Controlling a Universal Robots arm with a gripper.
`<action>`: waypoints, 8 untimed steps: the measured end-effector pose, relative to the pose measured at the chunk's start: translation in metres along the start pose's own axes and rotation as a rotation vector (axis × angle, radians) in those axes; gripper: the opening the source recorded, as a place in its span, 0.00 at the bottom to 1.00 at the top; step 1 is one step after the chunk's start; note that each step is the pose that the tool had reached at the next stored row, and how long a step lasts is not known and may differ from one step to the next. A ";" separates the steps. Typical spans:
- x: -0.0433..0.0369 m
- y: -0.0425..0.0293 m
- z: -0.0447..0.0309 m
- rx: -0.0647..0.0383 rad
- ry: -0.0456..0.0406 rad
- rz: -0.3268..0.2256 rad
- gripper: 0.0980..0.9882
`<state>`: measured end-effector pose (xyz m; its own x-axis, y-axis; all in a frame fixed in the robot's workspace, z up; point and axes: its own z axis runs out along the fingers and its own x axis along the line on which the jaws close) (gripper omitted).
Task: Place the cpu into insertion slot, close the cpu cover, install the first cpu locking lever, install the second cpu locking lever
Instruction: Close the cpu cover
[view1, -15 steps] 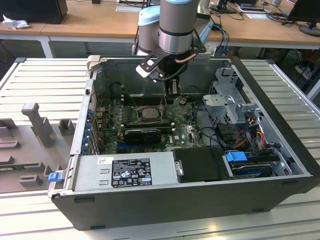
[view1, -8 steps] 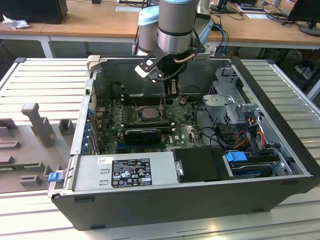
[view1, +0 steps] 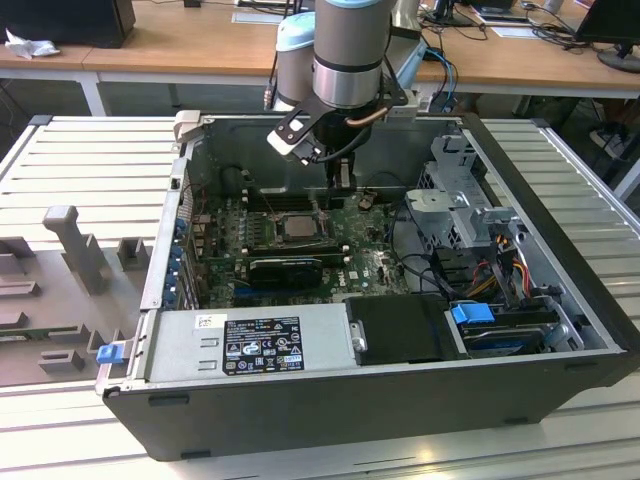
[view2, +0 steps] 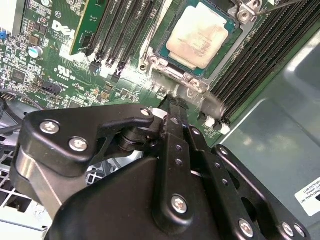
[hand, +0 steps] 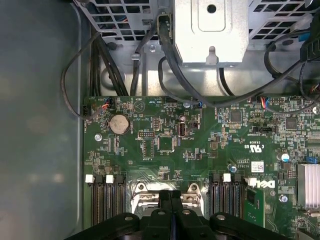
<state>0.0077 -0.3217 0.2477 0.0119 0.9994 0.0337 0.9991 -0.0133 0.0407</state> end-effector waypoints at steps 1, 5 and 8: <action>0.0000 -0.0002 0.0000 0.000 0.0000 0.000 0.01; 0.0000 -0.0013 0.0000 0.000 0.0000 0.000 0.01; 0.0000 -0.0021 -0.0001 0.000 0.0000 0.000 0.01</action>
<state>0.0056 -0.3217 0.2477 0.0119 0.9994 0.0337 0.9991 -0.0133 0.0407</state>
